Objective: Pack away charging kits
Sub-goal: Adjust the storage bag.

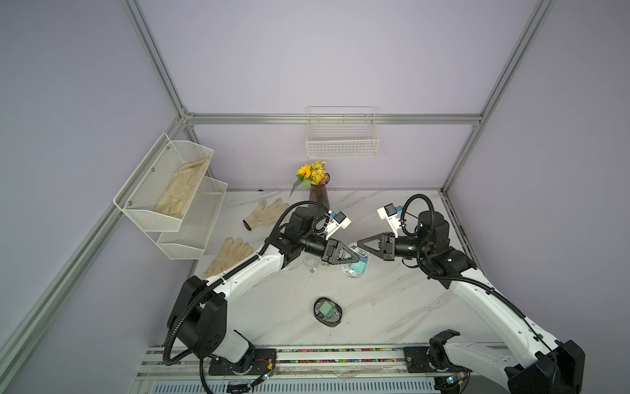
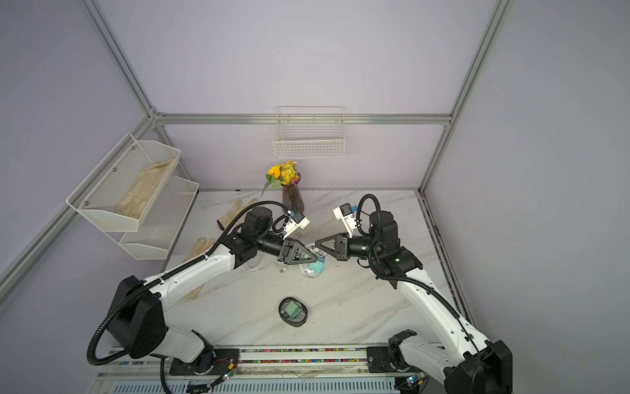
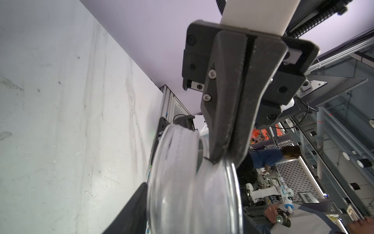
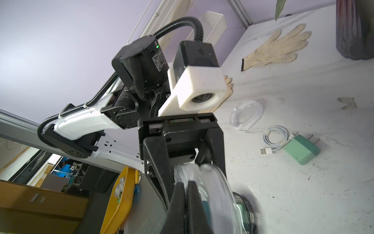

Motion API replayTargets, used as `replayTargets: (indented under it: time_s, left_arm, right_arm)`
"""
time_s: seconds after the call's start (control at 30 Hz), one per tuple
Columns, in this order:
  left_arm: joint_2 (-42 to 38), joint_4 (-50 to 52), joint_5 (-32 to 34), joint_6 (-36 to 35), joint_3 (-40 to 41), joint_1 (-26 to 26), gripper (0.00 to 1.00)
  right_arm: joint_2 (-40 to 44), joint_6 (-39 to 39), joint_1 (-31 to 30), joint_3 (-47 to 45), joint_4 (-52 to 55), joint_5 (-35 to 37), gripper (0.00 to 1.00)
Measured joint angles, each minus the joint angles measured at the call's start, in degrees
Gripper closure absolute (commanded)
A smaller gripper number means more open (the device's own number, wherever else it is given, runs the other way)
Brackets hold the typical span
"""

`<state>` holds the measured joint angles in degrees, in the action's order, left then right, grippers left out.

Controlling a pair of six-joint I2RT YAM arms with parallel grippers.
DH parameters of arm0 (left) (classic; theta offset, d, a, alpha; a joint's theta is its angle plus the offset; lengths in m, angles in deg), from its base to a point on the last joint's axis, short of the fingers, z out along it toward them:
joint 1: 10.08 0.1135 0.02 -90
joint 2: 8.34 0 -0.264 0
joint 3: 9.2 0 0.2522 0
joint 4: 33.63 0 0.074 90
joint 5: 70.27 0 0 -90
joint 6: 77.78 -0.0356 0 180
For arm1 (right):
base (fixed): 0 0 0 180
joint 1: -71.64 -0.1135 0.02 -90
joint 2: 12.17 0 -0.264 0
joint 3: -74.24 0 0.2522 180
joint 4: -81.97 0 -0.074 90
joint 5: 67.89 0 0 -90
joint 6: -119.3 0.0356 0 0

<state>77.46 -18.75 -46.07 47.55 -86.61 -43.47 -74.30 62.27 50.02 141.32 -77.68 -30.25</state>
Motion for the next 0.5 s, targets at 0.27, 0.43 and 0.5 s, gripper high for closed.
replayTargets:
  time_s: [0.27, 0.43, 0.5]
  left_arm:
    - [-0.7, -21.2, 7.0, 15.0, 5.9, 0.1, 0.26]
    - [-5.8, -28.7, 16.3, 19.3, 13.4, 0.1, 0.18]
    - [-8.1, -32.3, 20.0, 21.2, 16.5, 0.1, 0.17]
  right_arm:
    - [-0.5, 5.7, 0.0, 0.0, -5.8, 3.1, 1.00]
    - [0.1, 9.9, 0.1, -1.1, -9.7, 5.3, 1.00]
    - [0.6, 11.9, 0.1, -1.8, -11.5, 6.5, 1.00]
